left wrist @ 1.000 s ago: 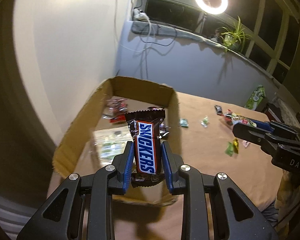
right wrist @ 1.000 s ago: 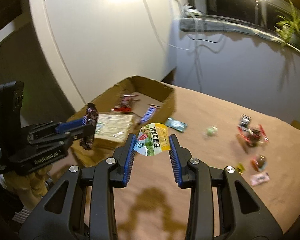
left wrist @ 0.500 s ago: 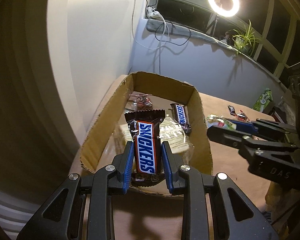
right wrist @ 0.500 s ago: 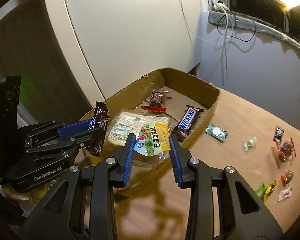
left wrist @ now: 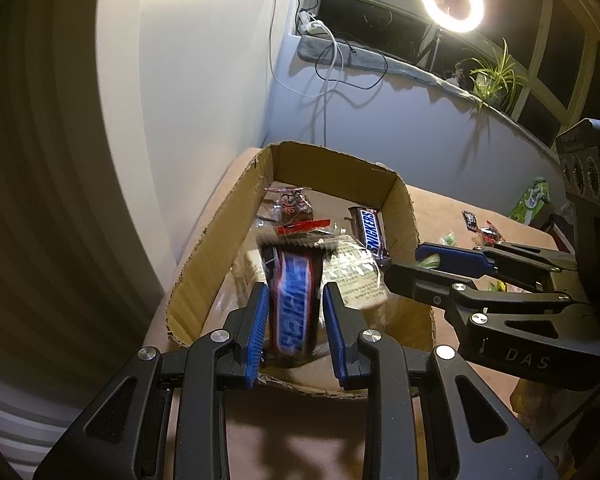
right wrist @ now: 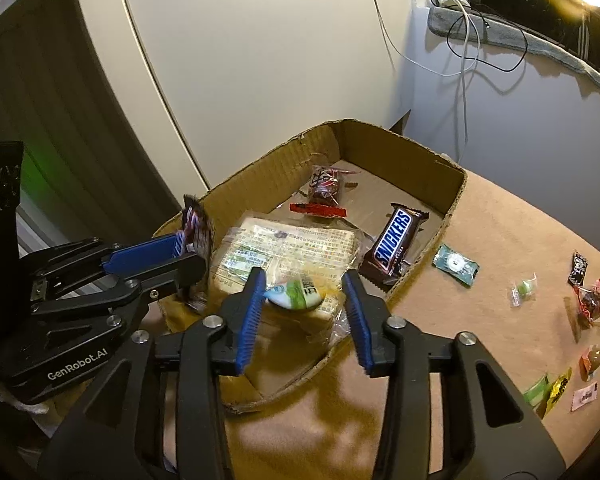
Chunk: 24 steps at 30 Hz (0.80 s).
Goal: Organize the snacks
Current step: 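Open both grippers to drop the jelly cup and Snickers into the box, then move both open grippers back toward the remaining snacks on the table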
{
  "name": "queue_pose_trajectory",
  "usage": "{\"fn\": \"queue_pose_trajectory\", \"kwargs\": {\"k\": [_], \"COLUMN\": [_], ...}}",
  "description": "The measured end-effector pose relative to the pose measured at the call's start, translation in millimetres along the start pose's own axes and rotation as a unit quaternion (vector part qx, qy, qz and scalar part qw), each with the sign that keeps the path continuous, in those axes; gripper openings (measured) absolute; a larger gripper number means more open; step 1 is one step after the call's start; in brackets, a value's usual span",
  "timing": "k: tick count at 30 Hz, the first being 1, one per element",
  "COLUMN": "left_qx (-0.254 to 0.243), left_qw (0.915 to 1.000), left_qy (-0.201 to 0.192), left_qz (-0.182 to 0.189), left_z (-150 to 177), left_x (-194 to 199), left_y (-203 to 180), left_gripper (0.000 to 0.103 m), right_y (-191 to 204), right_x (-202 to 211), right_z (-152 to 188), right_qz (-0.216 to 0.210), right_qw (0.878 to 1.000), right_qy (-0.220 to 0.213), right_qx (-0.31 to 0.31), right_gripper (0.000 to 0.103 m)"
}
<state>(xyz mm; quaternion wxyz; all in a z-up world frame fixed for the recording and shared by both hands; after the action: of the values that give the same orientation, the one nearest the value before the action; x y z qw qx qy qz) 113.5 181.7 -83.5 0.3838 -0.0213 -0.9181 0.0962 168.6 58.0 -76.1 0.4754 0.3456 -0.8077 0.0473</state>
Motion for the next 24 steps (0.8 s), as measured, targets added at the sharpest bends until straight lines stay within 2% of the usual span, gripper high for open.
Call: {"fn": "queue_pose_trajectory", "kwargs": {"k": [12,24], "left_qx": [0.001,-0.032], "left_qw": [1.0000,0.9987], "left_qy": [-0.006,-0.003], "left_qz": [0.003,0.040], "left_z": [-2,0], "left_x": [4,5], "left_y": [-8,-66], "left_gripper": [0.028,0.028], "right_y": [-13,-60], "right_x": [19,67], "right_z": [4,31], "right_qz": [0.002,0.036], "right_qw": [1.000,0.998], "right_qy": [-0.010,-0.028], "right_qx": [-0.015,-0.043], "right_gripper": [0.043,0.043]}}
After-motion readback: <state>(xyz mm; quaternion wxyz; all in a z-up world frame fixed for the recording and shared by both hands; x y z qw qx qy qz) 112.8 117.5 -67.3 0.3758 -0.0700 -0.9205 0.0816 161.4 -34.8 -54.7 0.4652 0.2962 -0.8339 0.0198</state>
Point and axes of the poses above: each gripper's, at about its wrist camera, not at the fingertips, and x roughly against the way its jaws point, y to its left, z to its underside, the point moved 2 cm from there along -x, roughly the way its jaws point, and after that the axes turned 2 degrees about x, right-handed, at the moved point
